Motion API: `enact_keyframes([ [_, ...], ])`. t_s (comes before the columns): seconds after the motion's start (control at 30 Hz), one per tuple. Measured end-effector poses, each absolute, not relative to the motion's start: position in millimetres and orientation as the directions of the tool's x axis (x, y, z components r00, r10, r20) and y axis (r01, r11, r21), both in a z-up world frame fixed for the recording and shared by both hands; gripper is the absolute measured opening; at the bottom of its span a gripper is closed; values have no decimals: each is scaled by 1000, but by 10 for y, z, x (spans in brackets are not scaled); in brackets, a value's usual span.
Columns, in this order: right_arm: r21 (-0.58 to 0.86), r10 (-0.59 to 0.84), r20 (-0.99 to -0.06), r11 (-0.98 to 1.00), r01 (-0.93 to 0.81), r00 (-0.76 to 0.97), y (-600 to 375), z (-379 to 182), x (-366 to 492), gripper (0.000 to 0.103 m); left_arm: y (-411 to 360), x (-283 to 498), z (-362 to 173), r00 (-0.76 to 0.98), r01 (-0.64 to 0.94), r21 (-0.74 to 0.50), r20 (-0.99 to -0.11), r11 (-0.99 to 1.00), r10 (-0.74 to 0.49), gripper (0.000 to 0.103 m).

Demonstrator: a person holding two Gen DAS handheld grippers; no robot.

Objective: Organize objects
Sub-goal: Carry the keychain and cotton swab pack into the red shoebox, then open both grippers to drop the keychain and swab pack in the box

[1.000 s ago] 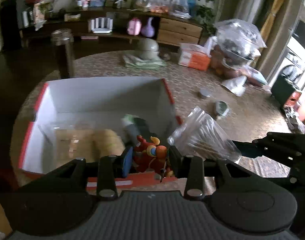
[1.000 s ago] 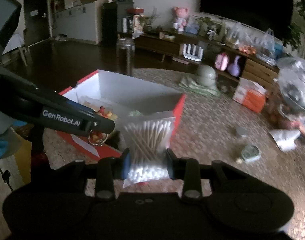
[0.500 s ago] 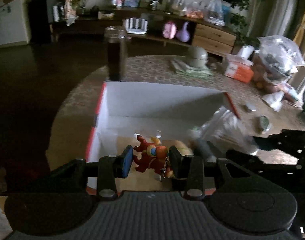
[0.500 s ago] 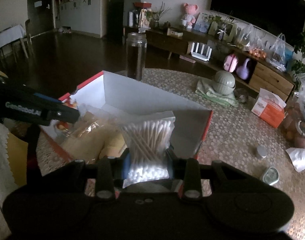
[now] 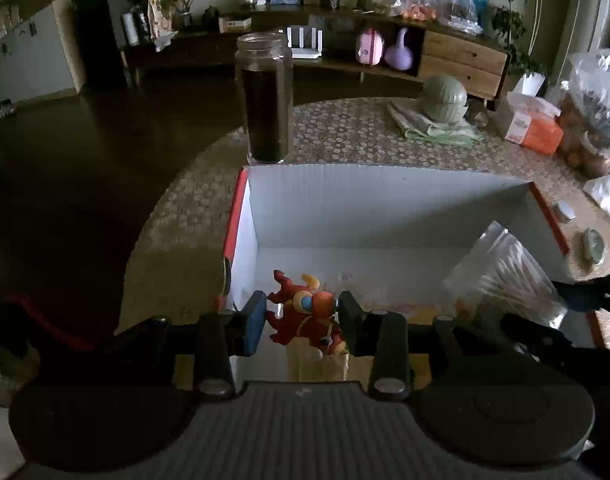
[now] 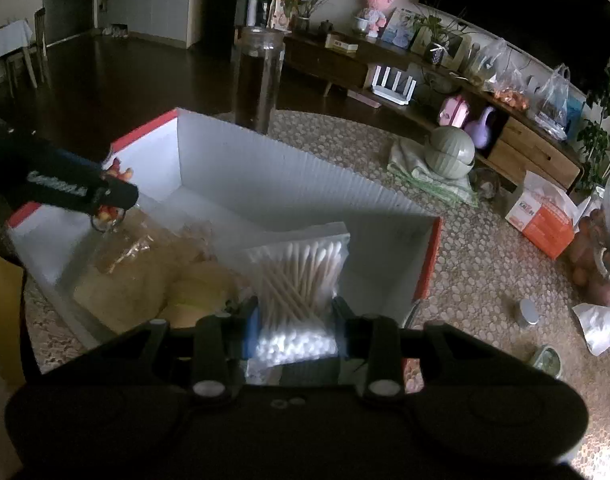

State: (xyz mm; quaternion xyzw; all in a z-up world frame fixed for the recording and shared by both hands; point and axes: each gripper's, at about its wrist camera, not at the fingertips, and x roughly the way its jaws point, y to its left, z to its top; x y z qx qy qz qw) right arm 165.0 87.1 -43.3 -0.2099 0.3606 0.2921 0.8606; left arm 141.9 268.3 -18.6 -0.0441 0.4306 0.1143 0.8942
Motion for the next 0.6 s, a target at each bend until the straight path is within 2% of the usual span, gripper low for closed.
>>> enact_keyframes([
  [0.17, -179, 347, -743, 720, -670, 572, 922, -507, 1605, 36, 2705, 1640, -292, 581, -241, 43, -794, 970, 180, 38],
  [0.4, -144, 371, -756, 709, -690, 539, 961, -542, 1572, 38, 2755, 1808, -427, 548, -247, 24, -821, 969, 160, 38],
  [0.6, -135, 381, -759, 702, -699, 529, 924, -572, 1568, 45, 2709, 1816, -471, 537, -234, 38, -828, 971, 162, 38],
])
